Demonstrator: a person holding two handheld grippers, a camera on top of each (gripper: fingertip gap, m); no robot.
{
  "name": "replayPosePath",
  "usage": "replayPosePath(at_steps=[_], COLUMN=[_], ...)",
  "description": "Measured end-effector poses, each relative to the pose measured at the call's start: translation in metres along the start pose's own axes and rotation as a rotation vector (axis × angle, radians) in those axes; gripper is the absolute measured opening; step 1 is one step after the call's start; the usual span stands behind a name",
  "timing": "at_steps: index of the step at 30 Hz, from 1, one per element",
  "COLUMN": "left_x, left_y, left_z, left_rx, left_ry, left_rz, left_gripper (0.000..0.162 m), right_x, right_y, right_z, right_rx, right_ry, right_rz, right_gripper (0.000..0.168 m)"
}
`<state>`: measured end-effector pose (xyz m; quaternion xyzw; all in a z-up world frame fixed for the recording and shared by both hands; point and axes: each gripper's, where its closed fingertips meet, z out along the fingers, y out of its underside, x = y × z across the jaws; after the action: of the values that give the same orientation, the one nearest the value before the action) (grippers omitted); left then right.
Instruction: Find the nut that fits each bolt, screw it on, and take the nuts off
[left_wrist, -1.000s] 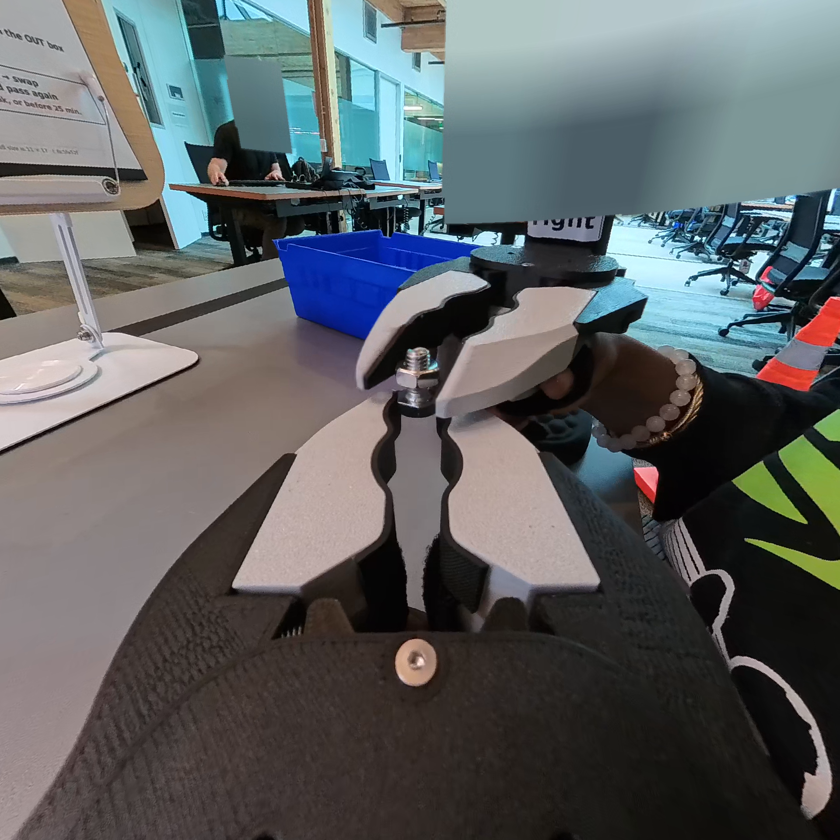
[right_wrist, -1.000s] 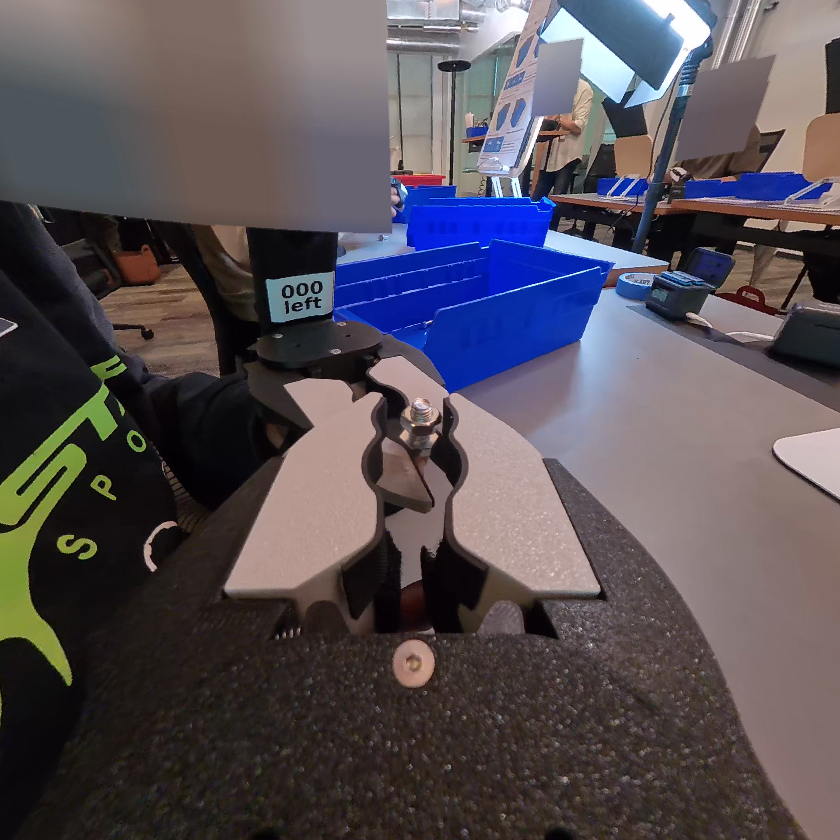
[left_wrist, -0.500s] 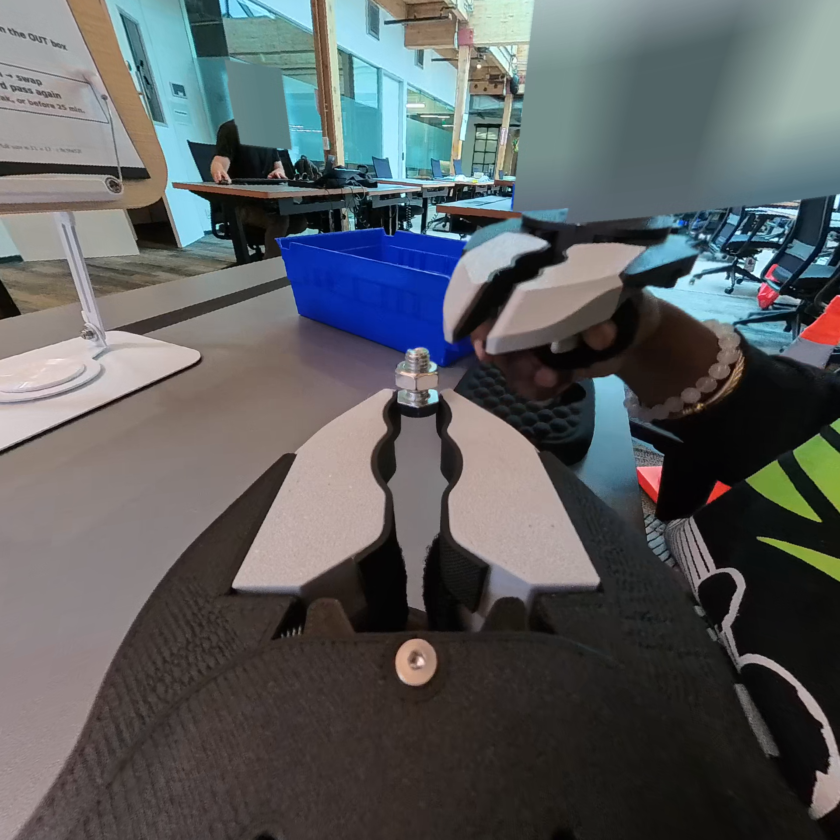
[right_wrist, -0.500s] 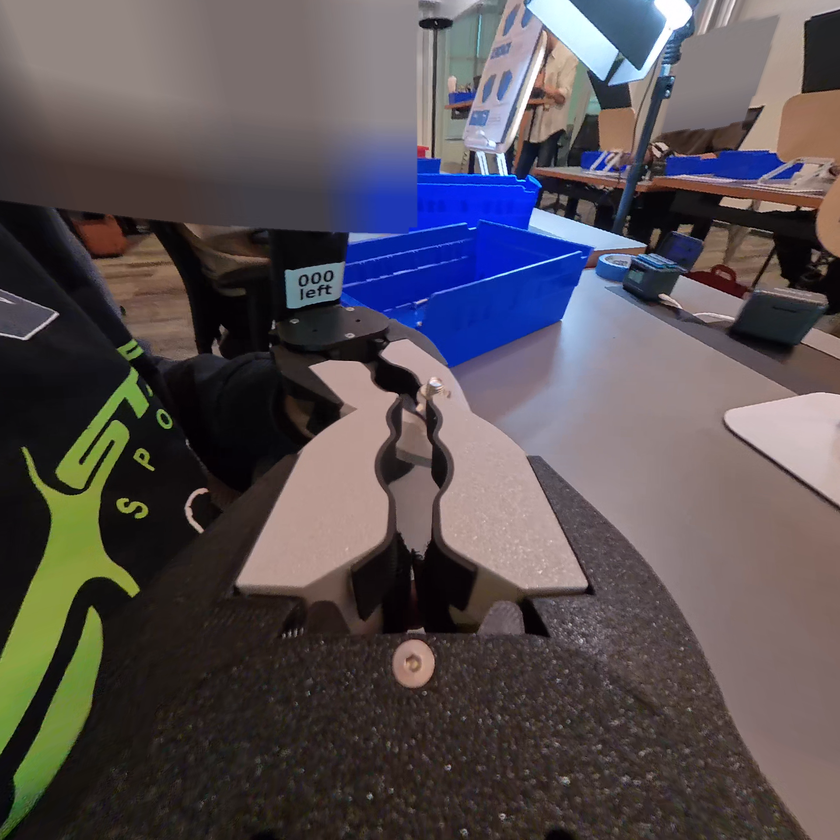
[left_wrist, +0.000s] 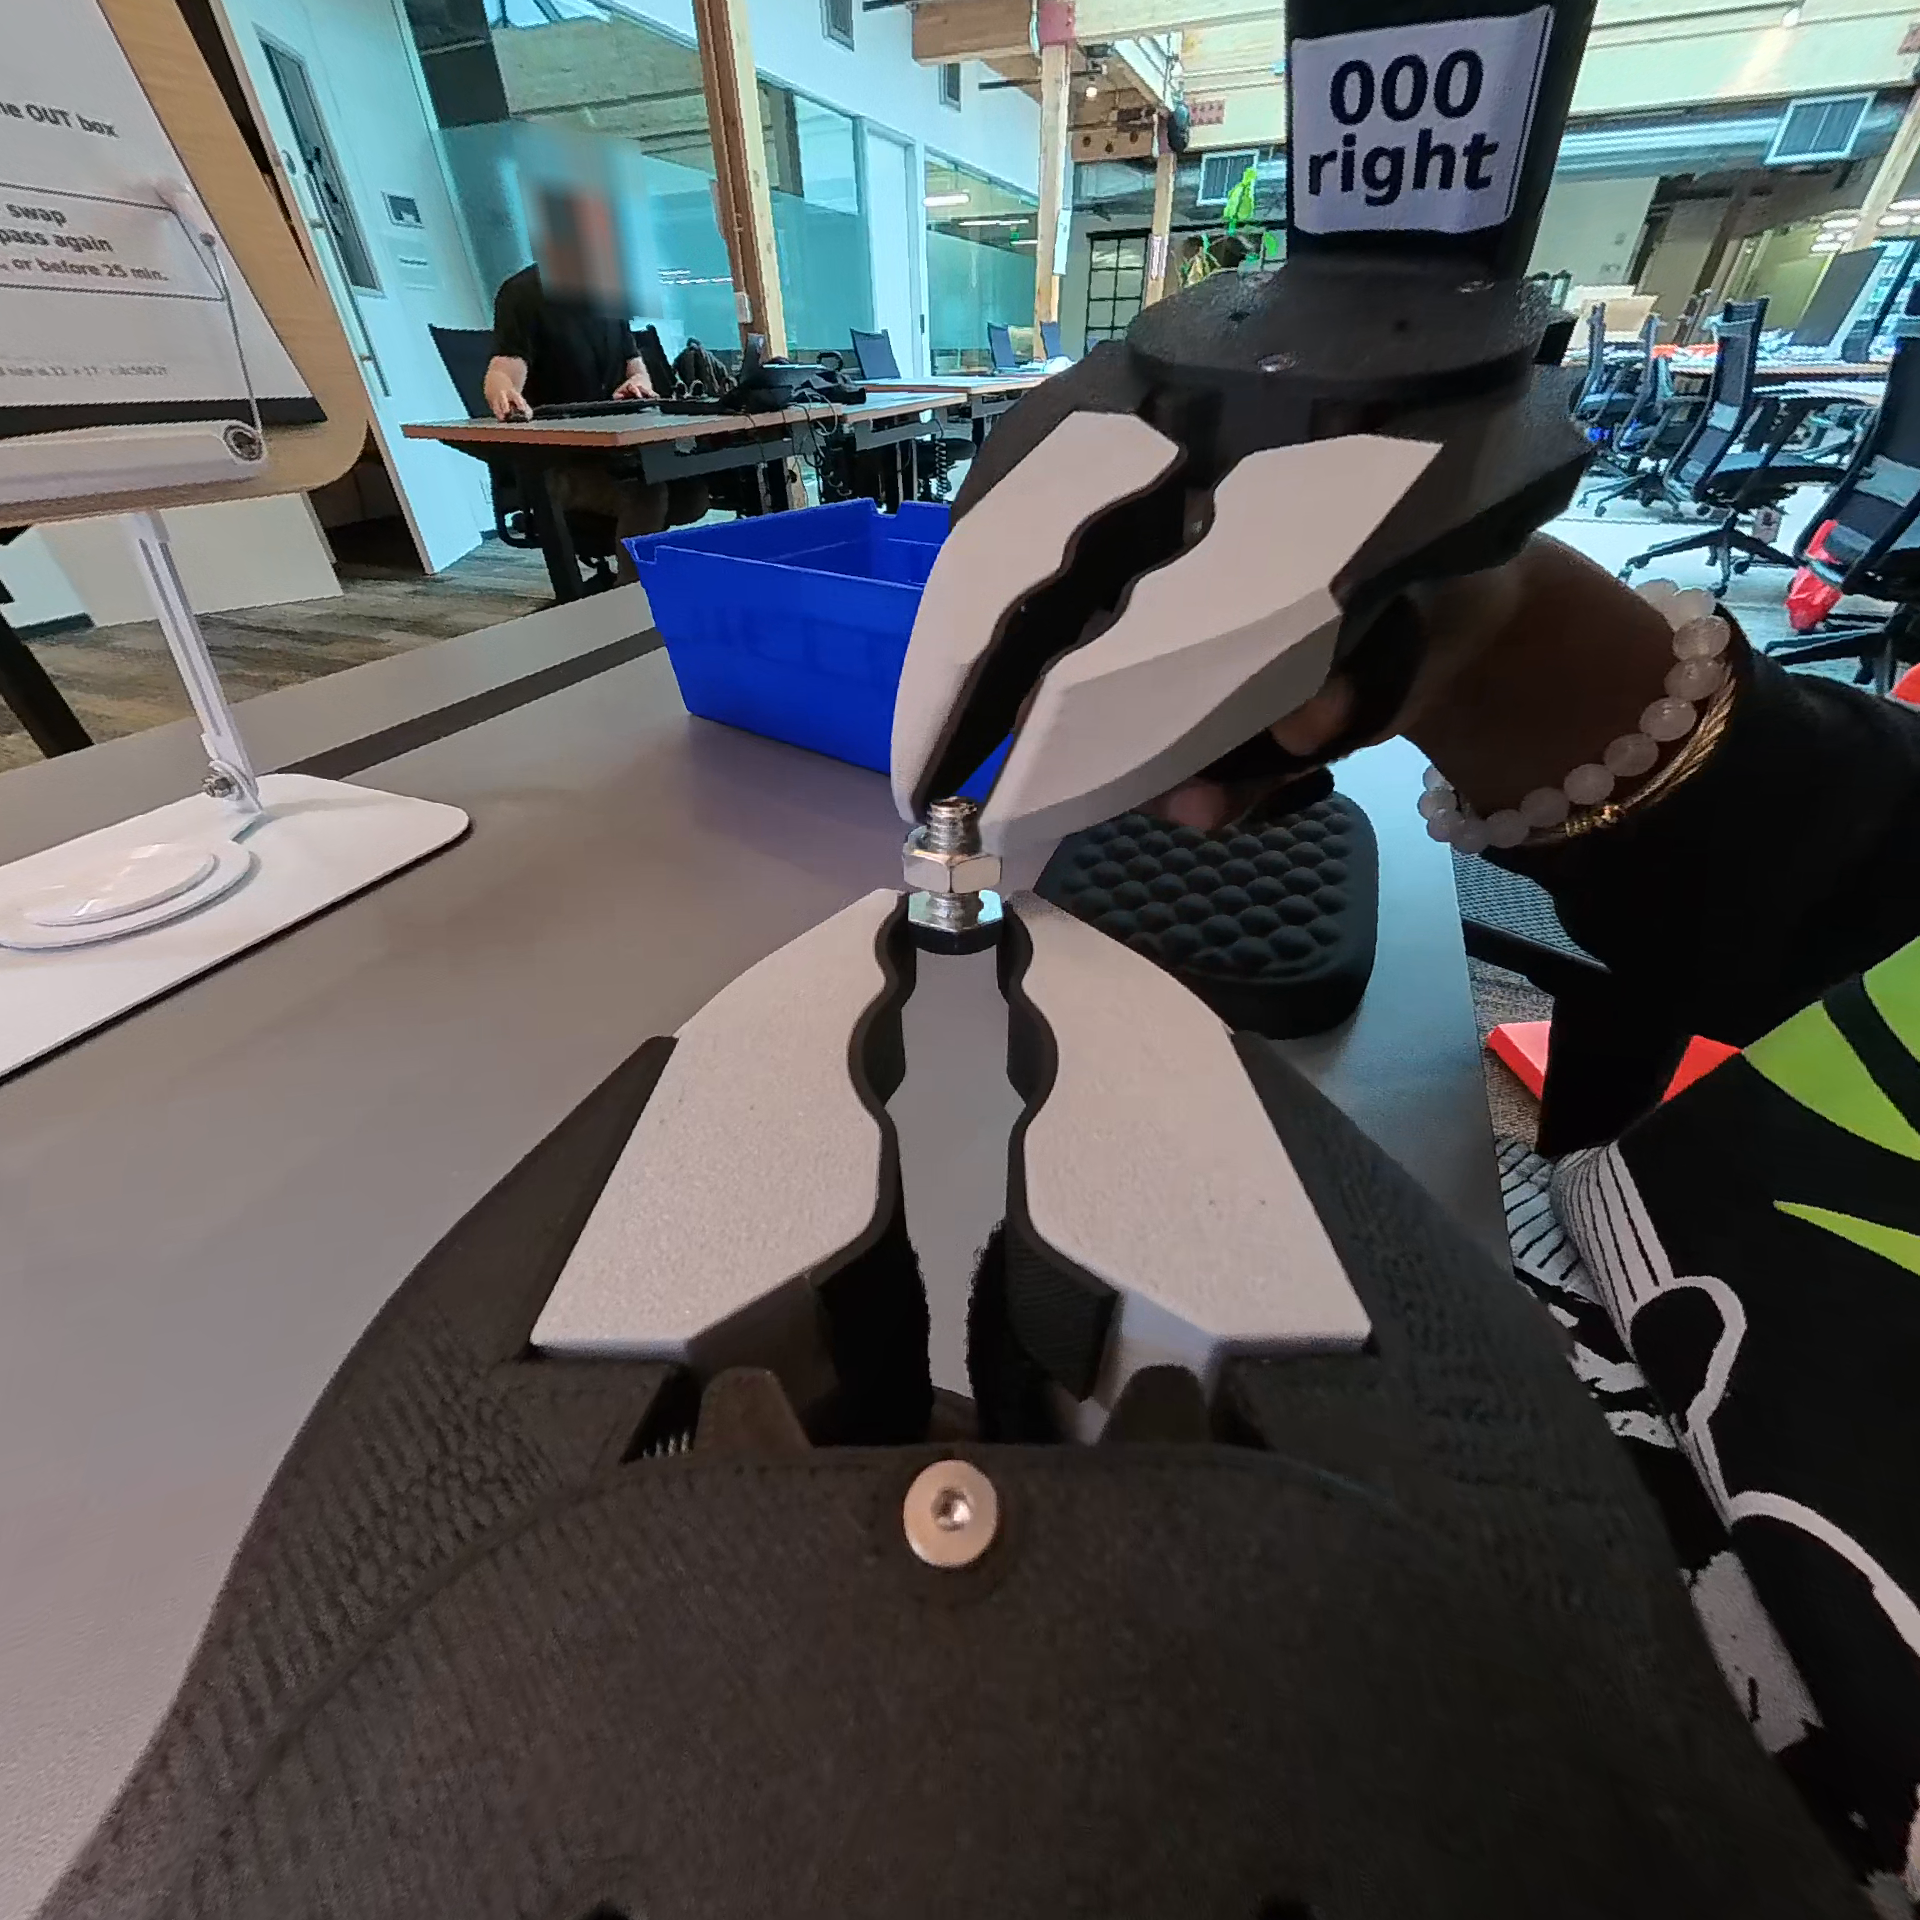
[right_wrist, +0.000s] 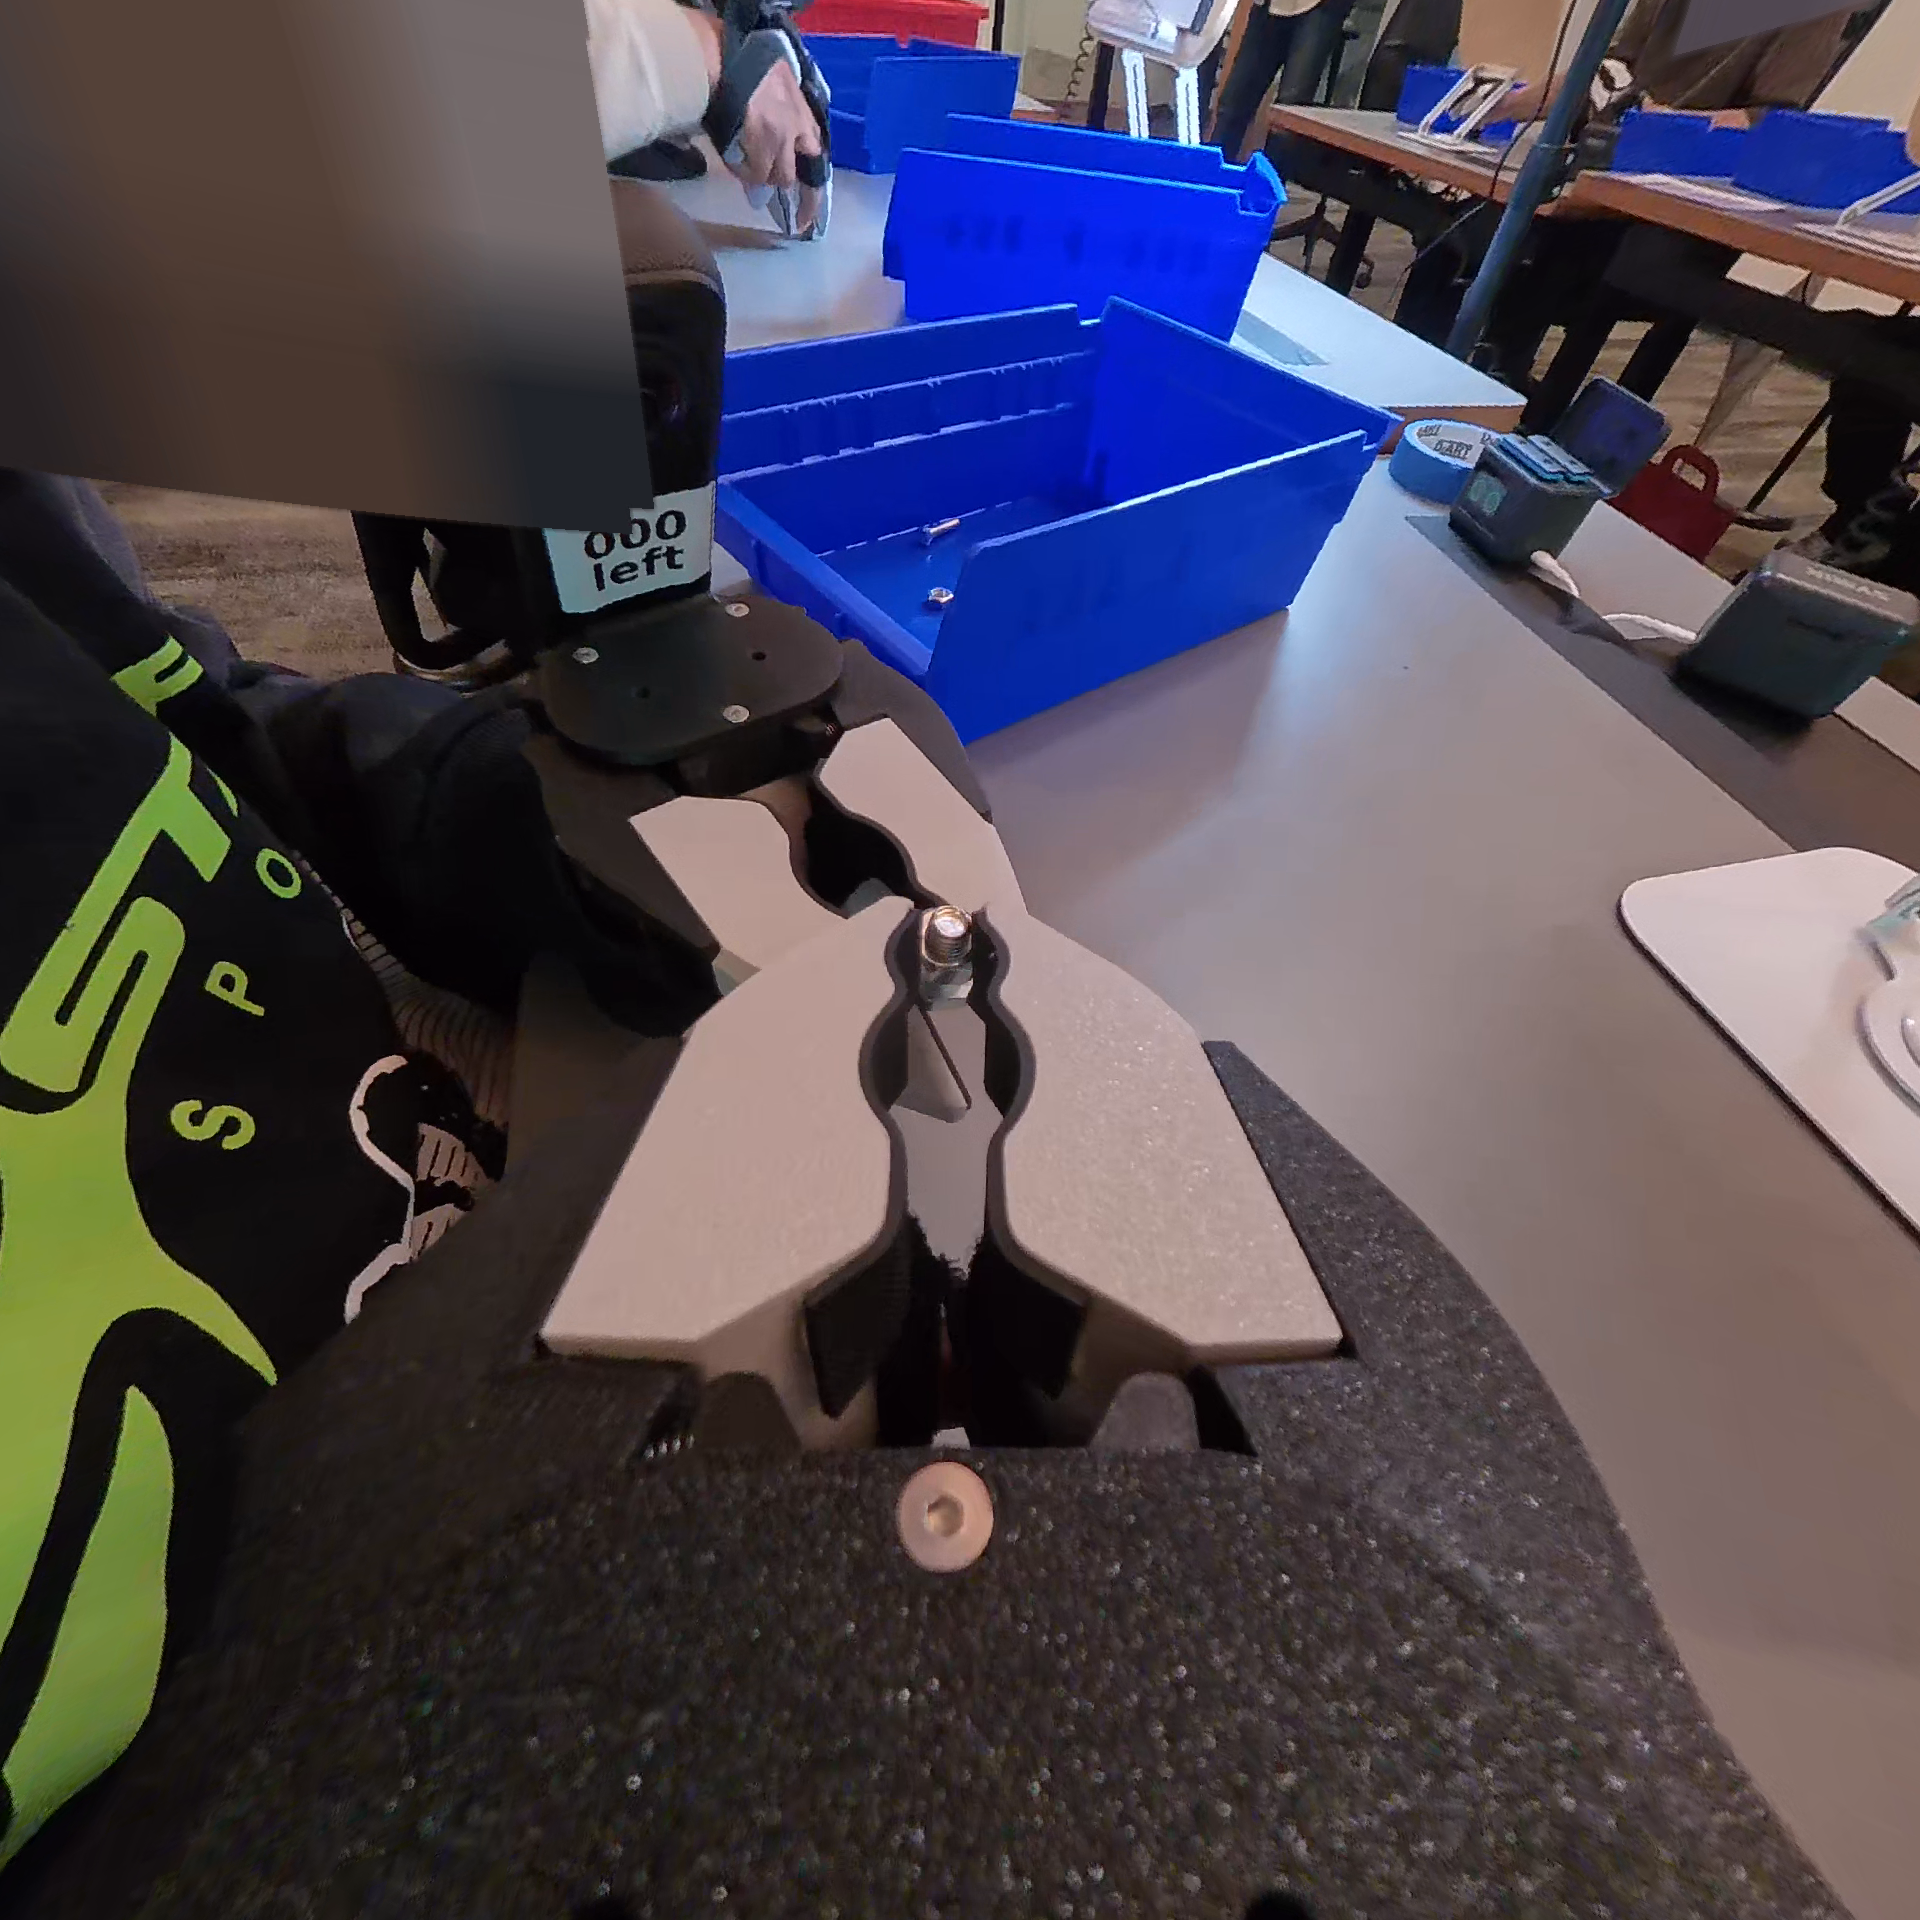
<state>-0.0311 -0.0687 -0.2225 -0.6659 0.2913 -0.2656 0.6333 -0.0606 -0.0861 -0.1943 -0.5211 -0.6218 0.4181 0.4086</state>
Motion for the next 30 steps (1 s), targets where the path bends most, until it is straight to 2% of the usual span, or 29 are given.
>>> replayPosePath(at_steps=[7, 10, 12, 15, 20, 24, 30], left_x=[0.002, 0.001, -0.001, -0.002, -0.006, -0.008, -0.009], left_y=[0.0, 0.0, -0.001, -0.001, -0.003, -0.002, -0.002], left_z=[0.0, 0.0, -0.001, -0.002, -0.005, -0.005, -0.005], left_rx=[0.001, 0.004, 0.007, 0.012, 0.02, 0.017, 0.013], left_ry=[0.001, 0.001, -0.004, -0.005, -0.009, -0.014, -0.015], left_rz=[0.011, -0.006, -0.013, -0.017, -0.031, -0.041, -0.056], left_gripper=[0.015, 0.034, 0.038, 0.041, 0.041, 0.041, 0.04], right_x=[0.0, 0.007, 0.02, 0.055, 0.143, 0.204, 0.263], right_y=[0.0, 0.0, 0.001, 0.008, 0.033, 0.082, 0.158], right_z=[-0.002, -0.01, -0.023, -0.06, -0.158, -0.222, -0.268], right_rx=[0.02, 0.034, 0.032, 0.018, -0.005, -0.126, -0.312], right_ry=[-0.004, 0.034, 0.098, 0.266, 0.651, 0.905, 1.092], right_rz=[0.015, 0.03, 0.039, 0.054, 0.155, 0.245, 0.467], right_gripper=[0.008, 0.008, 0.008, 0.007, 0.008, 0.008, 0.008])
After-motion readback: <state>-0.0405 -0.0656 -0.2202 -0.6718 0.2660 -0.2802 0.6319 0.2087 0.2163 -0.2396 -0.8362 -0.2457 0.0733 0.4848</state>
